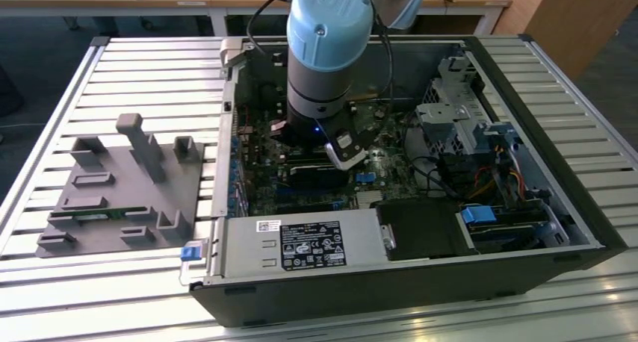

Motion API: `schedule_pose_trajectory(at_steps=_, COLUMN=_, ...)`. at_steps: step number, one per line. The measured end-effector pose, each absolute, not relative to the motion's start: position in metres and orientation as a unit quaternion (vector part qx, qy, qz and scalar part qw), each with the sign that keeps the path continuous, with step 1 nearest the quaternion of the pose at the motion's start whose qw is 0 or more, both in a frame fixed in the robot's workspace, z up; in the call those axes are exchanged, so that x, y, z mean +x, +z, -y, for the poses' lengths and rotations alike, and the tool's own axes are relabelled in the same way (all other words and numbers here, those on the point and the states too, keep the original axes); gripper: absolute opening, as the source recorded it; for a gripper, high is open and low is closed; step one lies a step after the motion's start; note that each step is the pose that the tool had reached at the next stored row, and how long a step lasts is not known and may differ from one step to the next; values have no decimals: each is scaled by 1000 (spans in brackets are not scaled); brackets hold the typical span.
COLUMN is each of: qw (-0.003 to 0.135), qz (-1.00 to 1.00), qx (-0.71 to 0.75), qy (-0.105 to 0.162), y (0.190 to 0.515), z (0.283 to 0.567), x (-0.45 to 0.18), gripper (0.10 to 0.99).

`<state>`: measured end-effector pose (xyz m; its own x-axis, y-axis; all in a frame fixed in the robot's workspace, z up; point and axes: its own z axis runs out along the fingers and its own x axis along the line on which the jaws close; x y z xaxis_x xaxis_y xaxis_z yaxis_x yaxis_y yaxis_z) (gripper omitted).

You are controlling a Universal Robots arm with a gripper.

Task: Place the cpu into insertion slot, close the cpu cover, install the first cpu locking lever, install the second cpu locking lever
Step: 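Install the second cpu locking lever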

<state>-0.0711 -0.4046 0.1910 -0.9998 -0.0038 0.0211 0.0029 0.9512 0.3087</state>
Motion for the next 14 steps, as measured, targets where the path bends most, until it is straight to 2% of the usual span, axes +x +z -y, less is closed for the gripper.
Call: schedule_pose_trajectory(at_steps=14, qw=11, qz=985, qx=0, qy=-171, y=188, z=404, x=-75, gripper=110)
